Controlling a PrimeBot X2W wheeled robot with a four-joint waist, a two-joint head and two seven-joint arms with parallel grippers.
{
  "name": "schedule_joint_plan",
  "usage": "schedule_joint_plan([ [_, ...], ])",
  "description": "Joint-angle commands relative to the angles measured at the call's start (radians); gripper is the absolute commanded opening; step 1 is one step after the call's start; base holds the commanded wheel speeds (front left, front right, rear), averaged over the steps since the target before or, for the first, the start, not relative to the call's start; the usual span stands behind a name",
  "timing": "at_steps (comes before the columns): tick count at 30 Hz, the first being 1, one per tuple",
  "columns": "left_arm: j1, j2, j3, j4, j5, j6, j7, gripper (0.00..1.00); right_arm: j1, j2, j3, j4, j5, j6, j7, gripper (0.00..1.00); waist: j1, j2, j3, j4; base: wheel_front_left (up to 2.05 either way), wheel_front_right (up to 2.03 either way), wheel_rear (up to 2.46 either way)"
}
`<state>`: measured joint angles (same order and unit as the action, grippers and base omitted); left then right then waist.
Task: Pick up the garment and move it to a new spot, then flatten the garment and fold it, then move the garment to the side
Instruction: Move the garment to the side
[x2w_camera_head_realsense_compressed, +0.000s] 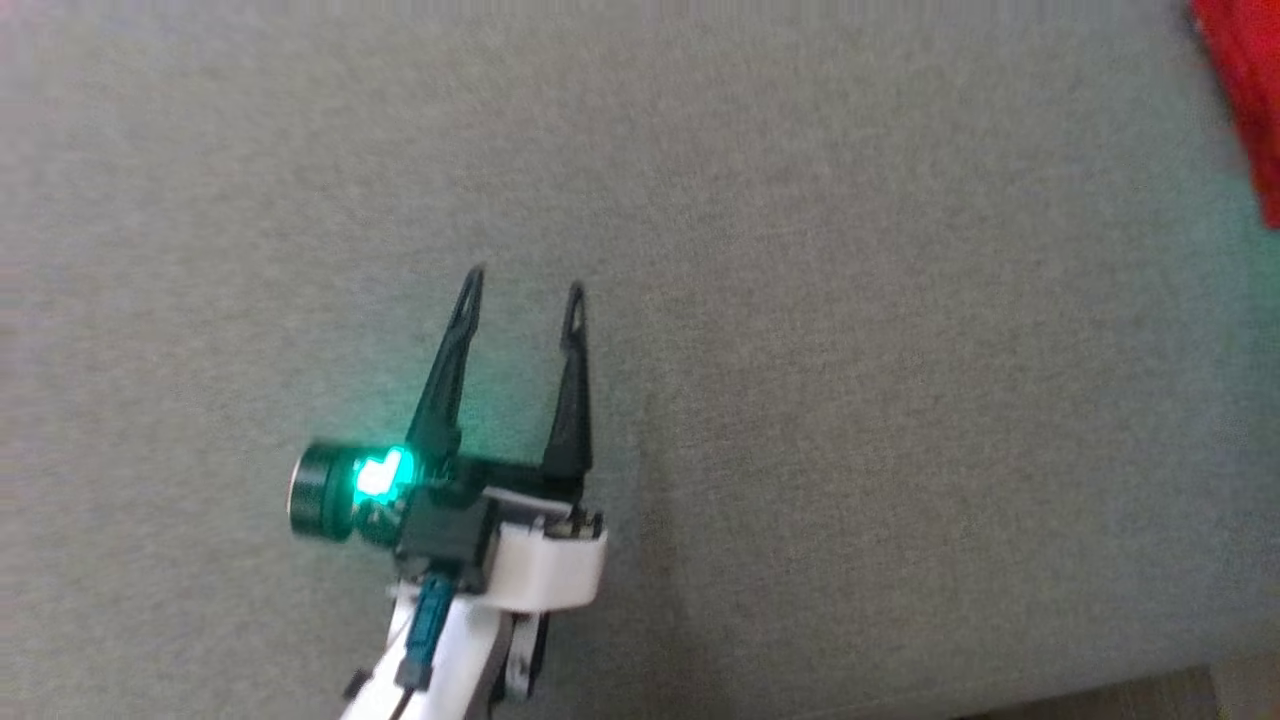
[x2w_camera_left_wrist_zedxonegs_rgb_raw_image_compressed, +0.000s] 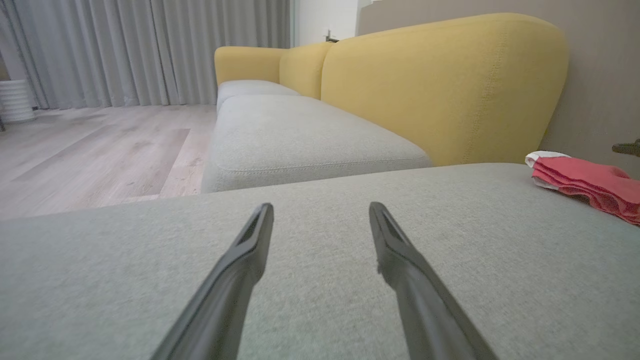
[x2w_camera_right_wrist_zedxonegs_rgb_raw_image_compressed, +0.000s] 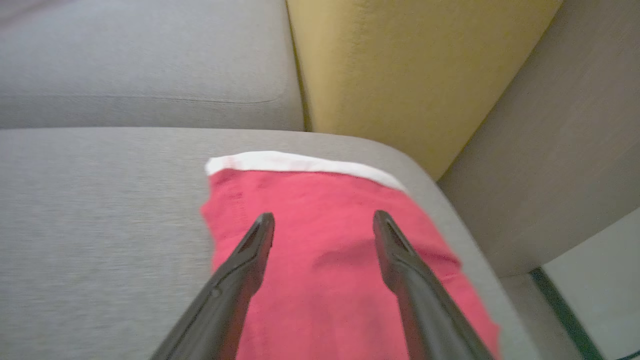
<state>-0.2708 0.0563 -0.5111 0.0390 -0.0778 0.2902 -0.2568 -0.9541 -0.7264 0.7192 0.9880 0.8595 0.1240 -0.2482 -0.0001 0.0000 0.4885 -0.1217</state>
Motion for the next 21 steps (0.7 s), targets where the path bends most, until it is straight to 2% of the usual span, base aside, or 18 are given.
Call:
schedule_joint_plan([
  [1, 0.048, -0.005, 0.041, -0.027, -0.026, 0.008, -0.005, 1.0, 0.101, 0.002, -0.032, -0.047, 0.005, 0.007, -0.013, 1.0, 0.0001, 0.0, -0.114, 0.041, 0.0, 0.0, 0.0],
  [7, 0.125, -0.006, 0.094, -0.009, -0.09, -0.005, -0.005, 1.0, 0.351, 0.167, -0.177, -0.251, -0.09, 0.007, -0.013, 1.0, 0.0001, 0.0, -0.268, 0.09, 0.0, 0.0, 0.0],
  [15, 0.23, -0.006, 0.173, 0.033, -0.094, -0.047, -0.005, 1.0, 0.726, 0.447, -0.46, -0.562, -0.41, 0.007, -0.013, 1.0, 0.0001, 0.0, -0.434, 0.14, 0.0, 0.0, 0.0],
  [16, 0.23, -0.006, 0.173, 0.033, -0.094, -0.047, -0.005, 1.0, 0.726, 0.447, -0.46, -0.562, -0.41, 0.007, -0.013, 1.0, 0.0001, 0.0, -0.434, 0.14, 0.0, 0.0, 0.0],
  [21, 0.298, -0.006, 0.214, 0.017, -0.073, -0.072, -0.005, 1.0, 0.917, 0.577, -0.584, -0.773, -0.577, 0.007, -0.013, 1.0, 0.0001, 0.0, -0.501, 0.16, 0.0, 0.0, 0.0],
])
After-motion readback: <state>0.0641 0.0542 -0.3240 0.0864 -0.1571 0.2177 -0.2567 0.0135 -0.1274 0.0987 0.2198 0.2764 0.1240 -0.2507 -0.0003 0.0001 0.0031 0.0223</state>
